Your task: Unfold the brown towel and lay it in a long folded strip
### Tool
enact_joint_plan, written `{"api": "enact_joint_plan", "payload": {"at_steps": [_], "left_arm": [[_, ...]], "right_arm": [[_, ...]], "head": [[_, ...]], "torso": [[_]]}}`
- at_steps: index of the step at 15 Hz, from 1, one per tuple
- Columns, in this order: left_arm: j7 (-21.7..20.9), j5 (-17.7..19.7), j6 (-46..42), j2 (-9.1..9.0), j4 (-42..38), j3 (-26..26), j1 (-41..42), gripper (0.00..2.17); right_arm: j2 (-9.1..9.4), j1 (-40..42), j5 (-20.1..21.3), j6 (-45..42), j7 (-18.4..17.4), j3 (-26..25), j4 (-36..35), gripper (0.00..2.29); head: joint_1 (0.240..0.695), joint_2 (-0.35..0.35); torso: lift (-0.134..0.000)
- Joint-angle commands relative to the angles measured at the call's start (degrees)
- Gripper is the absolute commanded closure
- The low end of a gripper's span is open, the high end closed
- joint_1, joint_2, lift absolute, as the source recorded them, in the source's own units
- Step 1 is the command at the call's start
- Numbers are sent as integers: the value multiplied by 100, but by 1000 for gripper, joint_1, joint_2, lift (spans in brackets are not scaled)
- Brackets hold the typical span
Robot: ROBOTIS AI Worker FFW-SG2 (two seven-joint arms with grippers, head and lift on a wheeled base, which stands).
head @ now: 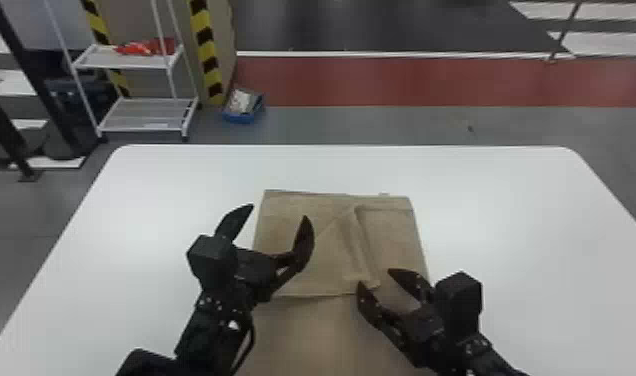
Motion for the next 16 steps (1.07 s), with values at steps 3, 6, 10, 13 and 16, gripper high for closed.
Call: {"api": "enact_joint_plan", "payload": {"at_steps": [3, 6, 10, 13, 16], "left_arm": [[-17, 0, 0, 0, 33, -13, 3, 46], [-17, -9, 0, 0, 33, -13, -6, 46], [-8, -9, 0, 0, 59, -5, 3, 46], [1, -9, 0, 0, 77, -5, 3, 46], [9, -9, 0, 0, 77, -5, -6, 46]], "right_arm": [[0, -56, 15, 123, 9, 0, 30, 691], [0, -83, 15, 263, 27, 0, 30, 819], [0, -92, 6, 298, 35, 9, 21, 1119], [0, -92, -29, 316, 106, 18, -14, 1241], [-9, -83, -46, 298, 132, 18, -164, 1241]], "head": [[695, -7], [695, -8], [695, -7], [695, -5], [695, 0]], "torso": [[-119], [-119], [-119], [-119], [-119]]}}
